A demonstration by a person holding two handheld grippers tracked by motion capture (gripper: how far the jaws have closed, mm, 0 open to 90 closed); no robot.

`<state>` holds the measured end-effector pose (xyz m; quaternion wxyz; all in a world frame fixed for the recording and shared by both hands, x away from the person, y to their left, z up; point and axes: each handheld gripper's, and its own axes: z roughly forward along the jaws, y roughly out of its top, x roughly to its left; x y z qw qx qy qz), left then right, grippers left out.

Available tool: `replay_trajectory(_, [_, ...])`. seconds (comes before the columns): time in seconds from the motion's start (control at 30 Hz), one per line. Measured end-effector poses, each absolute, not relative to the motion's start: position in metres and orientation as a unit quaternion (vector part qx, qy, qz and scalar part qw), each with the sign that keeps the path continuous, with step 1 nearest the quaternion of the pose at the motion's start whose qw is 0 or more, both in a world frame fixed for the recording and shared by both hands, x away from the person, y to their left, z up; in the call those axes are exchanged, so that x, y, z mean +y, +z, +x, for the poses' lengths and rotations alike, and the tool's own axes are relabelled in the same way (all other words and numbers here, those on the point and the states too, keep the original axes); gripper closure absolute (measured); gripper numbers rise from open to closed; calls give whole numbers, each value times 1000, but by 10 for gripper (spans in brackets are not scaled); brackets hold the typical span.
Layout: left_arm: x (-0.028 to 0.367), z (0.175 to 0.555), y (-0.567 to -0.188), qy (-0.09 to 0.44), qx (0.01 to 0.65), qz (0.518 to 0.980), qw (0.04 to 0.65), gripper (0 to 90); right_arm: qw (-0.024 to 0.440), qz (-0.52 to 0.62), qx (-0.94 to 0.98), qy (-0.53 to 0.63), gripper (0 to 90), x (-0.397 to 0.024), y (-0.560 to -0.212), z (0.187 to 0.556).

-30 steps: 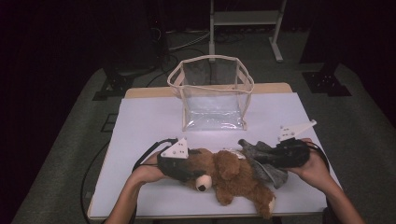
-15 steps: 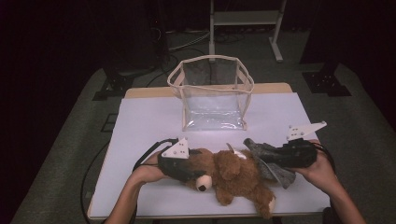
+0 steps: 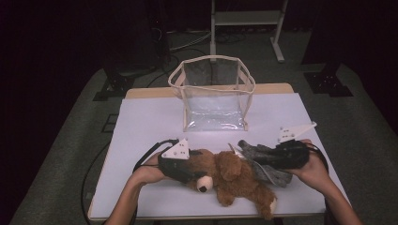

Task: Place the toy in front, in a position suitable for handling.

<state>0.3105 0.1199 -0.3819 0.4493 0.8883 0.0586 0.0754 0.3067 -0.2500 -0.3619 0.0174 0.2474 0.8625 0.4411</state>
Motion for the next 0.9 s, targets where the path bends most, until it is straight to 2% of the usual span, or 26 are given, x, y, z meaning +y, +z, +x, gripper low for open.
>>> replay_trajectory(0.17, [119,311,-381,76,58,890,447,349,17,287,843,455,745,-285,-366,297])
replay_trajectory(0.3, [119,311,-381,77,57,891,444,347,21,286,839,462,746,-288,-361,296])
replay_trajectory(0.5, [118,310,-381,79,56,891,443,346,12,244,855,458,746,-253,-352,305])
replay_trajectory(0.53, [118,310,-381,78,56,891,443,346,6,221,865,451,746,-231,-352,308])
replay_trajectory(0.77, [117,309,-380,80,53,893,440,343,-16,169,882,439,746,-173,-353,314])
replay_trajectory(0.9, [119,309,-381,78,53,892,442,342,-19,163,887,432,744,-164,-357,313])
